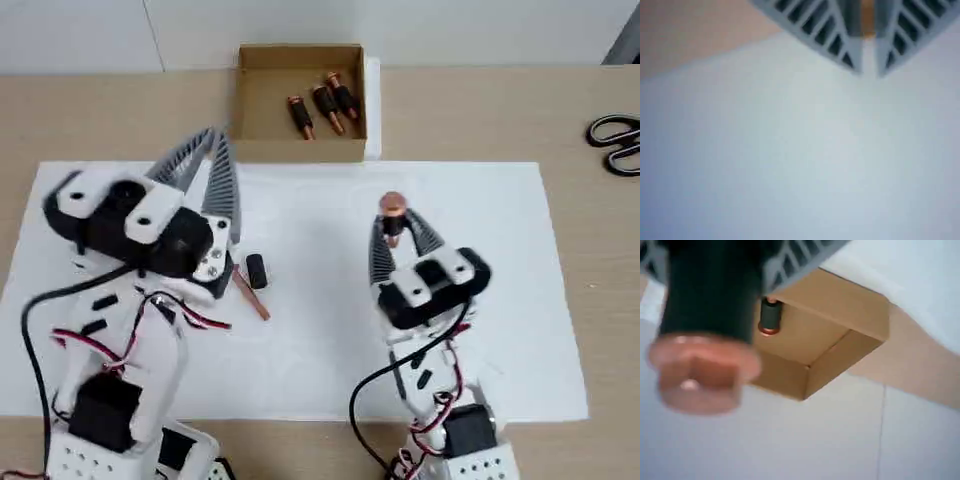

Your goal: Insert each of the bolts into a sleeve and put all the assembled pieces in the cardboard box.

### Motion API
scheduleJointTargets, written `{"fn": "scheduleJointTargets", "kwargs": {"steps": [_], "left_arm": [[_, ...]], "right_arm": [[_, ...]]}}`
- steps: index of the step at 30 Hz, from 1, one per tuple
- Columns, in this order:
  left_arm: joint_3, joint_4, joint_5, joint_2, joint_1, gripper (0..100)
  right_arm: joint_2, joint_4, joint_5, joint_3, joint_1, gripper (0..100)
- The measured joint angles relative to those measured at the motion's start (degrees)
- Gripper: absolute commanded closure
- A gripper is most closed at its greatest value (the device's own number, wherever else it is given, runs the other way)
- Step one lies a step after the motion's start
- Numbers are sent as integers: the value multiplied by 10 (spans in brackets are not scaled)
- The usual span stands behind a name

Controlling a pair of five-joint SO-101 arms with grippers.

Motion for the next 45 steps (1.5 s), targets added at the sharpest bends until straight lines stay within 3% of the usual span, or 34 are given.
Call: {"fn": "scheduleJointTargets", "kwargs": {"steps": [6,23,33,45], "left_arm": [[158,0,1,-98,-57,994],[261,0,95,-168,-268,994],[261,0,115,-168,-277,994],[261,58,115,-168,-277,994]], "right_arm": [[118,132,-10,-139,36,996],[883,142,-10,-685,33,996],[1267,142,-10,-1083,-3,996],[1555,183,-64,-1444,-4,996]]}}
